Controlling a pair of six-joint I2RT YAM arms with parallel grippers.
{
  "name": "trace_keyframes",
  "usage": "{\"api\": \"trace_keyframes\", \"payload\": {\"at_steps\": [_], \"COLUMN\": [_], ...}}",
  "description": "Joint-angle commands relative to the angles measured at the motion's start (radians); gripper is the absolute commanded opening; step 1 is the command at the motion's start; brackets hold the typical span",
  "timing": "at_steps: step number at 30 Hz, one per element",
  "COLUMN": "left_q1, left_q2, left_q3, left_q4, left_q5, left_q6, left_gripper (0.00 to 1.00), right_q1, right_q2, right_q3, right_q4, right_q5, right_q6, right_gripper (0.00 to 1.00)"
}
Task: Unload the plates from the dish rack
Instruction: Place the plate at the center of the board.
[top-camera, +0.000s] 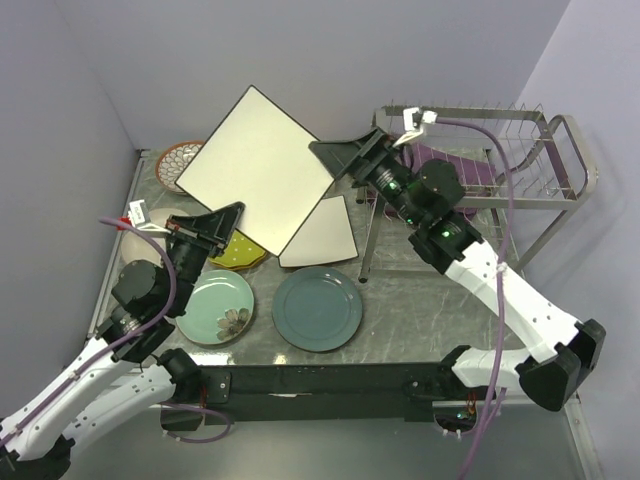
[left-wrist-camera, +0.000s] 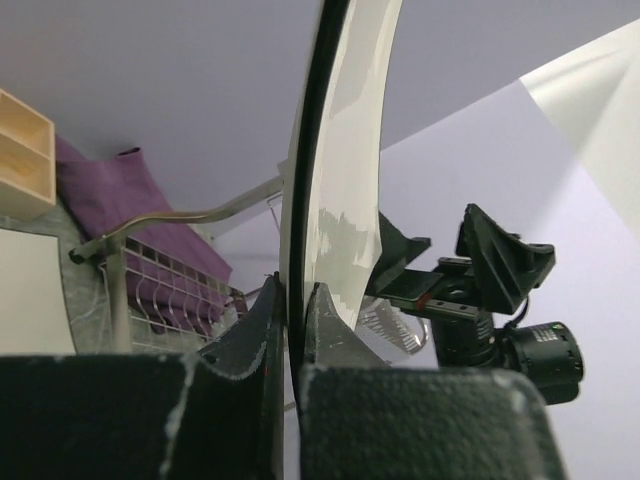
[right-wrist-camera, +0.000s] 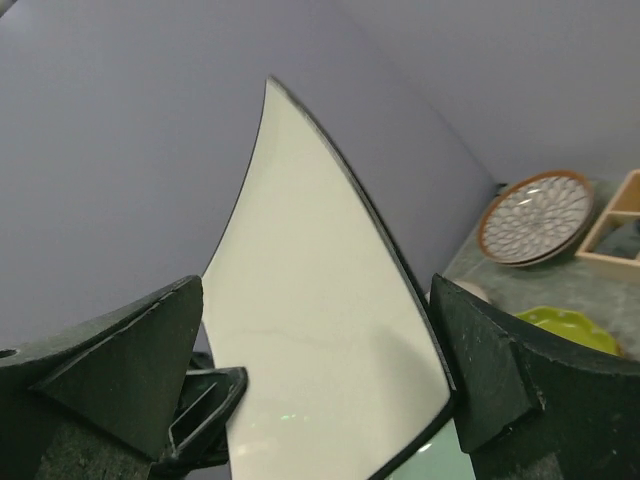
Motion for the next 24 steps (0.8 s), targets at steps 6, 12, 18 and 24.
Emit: {"api": "trace_keyframes", "payload": {"at_steps": [6,12,18,24], "left_q1": [0.015,0.022,0.172,0.591], "left_q2": [-0.067,0.008,0.172,0.344], "left_q3": [0.070,0.144,0.244,0.261], "left_q4": [-0.027,-0.153,-0.218,-0.146], "left_q5": [-0.109,-0.156,0.114,0.721], "left_q6": [0.093,0.185,0.185,0.070], "left_gripper": [0.01,0.01,0.01,0.01], "right_q1": [-0.090,-0.090,-0.090,-0.090], "right_q2": [-0.169,-0.278,-0.448,-0.625], "right_q3": [0.042,0.046,-0.043,-0.168], "right_q4": [-0.020,-0.164,-0.282,-0.363], "right_q5": [0.046,-0.001,-0.113,-0.170], "right_q6": [-0.082,-0.175,-0.161,-0.184], "right_gripper": [1.00,1.00,1.00,1.00]}}
